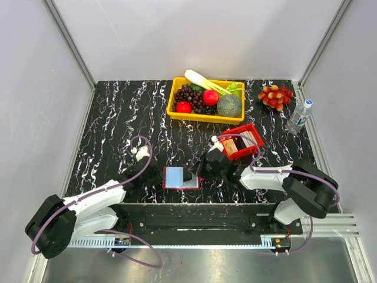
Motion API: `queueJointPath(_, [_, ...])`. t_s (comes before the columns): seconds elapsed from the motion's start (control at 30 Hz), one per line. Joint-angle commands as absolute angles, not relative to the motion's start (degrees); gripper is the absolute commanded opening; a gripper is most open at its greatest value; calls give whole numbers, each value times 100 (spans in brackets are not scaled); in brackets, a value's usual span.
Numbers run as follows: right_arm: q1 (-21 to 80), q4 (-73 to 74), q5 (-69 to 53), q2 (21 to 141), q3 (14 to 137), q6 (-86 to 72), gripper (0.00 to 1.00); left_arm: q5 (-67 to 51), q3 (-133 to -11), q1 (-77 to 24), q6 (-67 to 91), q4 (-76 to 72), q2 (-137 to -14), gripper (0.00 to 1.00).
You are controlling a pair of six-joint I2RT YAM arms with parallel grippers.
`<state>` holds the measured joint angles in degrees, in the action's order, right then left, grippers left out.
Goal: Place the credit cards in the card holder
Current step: Insert the credit card into the card holder.
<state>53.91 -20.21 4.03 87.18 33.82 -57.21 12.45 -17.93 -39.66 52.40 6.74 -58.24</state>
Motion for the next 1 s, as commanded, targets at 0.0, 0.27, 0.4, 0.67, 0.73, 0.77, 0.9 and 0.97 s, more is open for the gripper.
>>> queueJointPath(0.0, [5361, -1951, 528, 8376, 3665, -5388, 0, 1362, -1846, -3937, 5229, 545, -5801, 0])
queueJointPath(0.27, [5370, -2732, -228, 9227, 3613, -6055, 0, 1283, -1881, -3937, 5229, 510, -5818, 0])
queueJointPath(0.4, [5361, -3024, -211, 9404, 3463, -6196, 0, 1310, -1872, -3937, 5221, 528, -5757, 0])
queueJointPath(0.67, [5361, -2752, 104, 9299, 3366, -6336, 0, 1310, -1890, -3937, 5229, 571, -5739, 0])
queueJointPath(0.73, [5361, -2716, 193, 9246, 3297, -6407, 0, 1301, -1890, -3937, 5221, 554, -5748, 0])
queueJointPath(0.77, [5361, -2733, 246, 9220, 3244, -6468, 0, 1292, -1890, -3937, 5221, 554, -5748, 0])
queueJointPath(0.9, [5361, -2821, 264, 9237, 3138, -6504, 0, 1292, -1890, -3937, 5212, 545, -5748, 0])
queueJointPath(0.97, [5361, -2821, 246, 9263, 3173, -6504, 0, 1283, -1898, -3937, 5221, 545, -5739, 0])
